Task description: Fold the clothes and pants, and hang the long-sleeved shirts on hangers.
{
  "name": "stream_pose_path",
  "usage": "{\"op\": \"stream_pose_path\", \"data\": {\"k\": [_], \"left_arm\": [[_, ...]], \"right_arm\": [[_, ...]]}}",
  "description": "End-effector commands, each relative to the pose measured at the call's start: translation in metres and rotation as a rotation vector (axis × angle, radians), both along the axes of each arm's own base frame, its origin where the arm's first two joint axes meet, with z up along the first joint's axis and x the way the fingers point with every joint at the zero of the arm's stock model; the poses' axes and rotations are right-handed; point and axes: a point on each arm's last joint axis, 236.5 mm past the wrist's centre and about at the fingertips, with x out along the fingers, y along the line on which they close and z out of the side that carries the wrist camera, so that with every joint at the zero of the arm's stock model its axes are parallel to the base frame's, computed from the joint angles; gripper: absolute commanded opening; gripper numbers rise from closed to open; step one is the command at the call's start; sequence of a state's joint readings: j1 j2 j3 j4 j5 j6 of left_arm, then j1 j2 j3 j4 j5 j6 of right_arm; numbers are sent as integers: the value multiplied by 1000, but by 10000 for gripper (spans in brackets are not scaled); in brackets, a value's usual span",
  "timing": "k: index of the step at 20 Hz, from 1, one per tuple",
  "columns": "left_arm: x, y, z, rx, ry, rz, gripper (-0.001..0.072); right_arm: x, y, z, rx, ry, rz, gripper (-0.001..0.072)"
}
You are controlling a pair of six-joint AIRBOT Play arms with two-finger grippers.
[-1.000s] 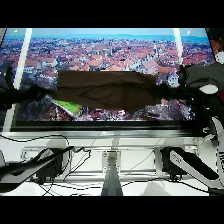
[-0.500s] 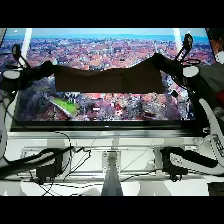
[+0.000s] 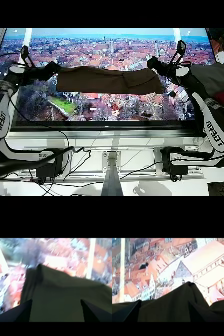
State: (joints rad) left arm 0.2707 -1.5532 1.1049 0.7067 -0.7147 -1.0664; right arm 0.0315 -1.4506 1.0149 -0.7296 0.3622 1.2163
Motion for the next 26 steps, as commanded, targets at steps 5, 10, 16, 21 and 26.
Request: {"op": "stream_pose_path", "data": {"k": [5,10,16,21,26], "left_arm": [[-62,8,-58,-37,308,-175,681],[-42,-54,-80,27,272,-315,526],[-18,-69,-1,224,166,-505,15],[-49,-70,150,316,10,-573,16],[-76,-103,245,218,-202,-523,16]], "right_arm": [[-38,41,-17,33,180,235,640],[-39,69,-6,53,210,346,519],[-25,136,10,13,127,455,21],[-44,232,-11,48,174,560,14],[-93,367,-29,102,215,723,15]]}}
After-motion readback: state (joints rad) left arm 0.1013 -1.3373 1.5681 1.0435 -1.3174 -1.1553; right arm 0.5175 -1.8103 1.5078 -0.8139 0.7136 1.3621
